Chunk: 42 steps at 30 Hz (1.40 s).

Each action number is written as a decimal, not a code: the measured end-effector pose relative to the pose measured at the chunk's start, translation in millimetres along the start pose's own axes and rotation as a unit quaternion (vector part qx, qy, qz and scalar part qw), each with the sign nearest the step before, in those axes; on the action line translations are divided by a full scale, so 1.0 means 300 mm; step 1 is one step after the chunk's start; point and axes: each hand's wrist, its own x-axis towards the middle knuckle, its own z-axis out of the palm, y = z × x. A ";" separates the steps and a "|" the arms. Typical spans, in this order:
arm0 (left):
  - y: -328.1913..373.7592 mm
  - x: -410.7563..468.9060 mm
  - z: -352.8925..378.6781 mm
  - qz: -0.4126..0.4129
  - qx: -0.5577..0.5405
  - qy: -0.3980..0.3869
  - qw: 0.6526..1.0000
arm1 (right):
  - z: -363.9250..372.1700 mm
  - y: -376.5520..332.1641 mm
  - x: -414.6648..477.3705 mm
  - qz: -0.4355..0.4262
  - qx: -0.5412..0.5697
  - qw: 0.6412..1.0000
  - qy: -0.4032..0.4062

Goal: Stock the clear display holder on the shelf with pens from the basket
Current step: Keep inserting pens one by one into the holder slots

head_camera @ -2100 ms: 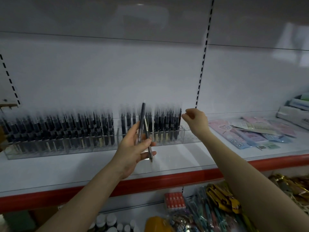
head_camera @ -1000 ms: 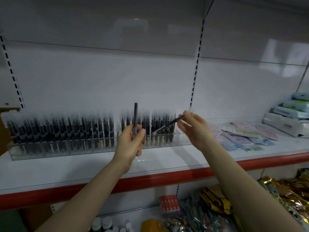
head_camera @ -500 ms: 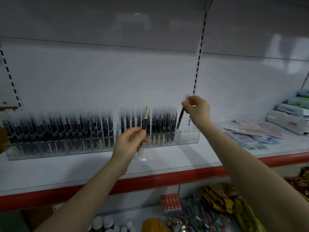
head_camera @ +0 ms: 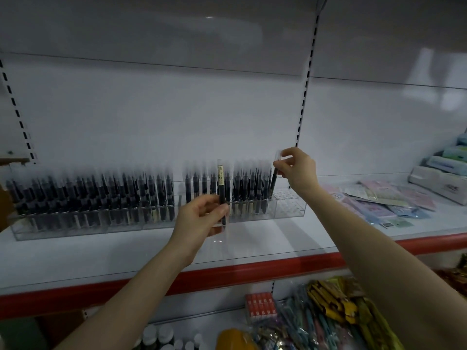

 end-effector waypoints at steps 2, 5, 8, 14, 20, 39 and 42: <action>-0.001 -0.001 -0.003 -0.003 -0.003 -0.004 1.000 | 0.005 0.007 0.001 0.001 -0.011 1.000 -0.006; -0.001 -0.001 -0.003 -0.001 -0.006 -0.006 1.000 | 0.011 0.012 0.003 0.017 -0.015 1.000 -0.022; 0.001 -0.004 -0.003 0.003 -0.006 -0.005 1.000 | 0.019 0.020 -0.005 0.029 -0.012 0.999 -0.044; 0.011 -0.008 -0.002 0.008 -0.010 -0.007 1.000 | 0.026 0.037 -0.021 0.032 -0.011 0.998 -0.049; 0.023 -0.009 0.006 0.017 -0.015 -0.010 1.000 | 0.021 0.027 -0.044 0.036 -0.055 0.997 -0.031; 0.126 0.005 0.004 0.034 -0.116 0.070 0.990 | 0.034 -0.075 -0.310 0.119 0.270 0.924 -0.244; 0.134 0.003 -0.026 0.028 -0.135 0.070 0.988 | 0.002 -0.064 -0.286 0.156 0.324 0.907 -0.218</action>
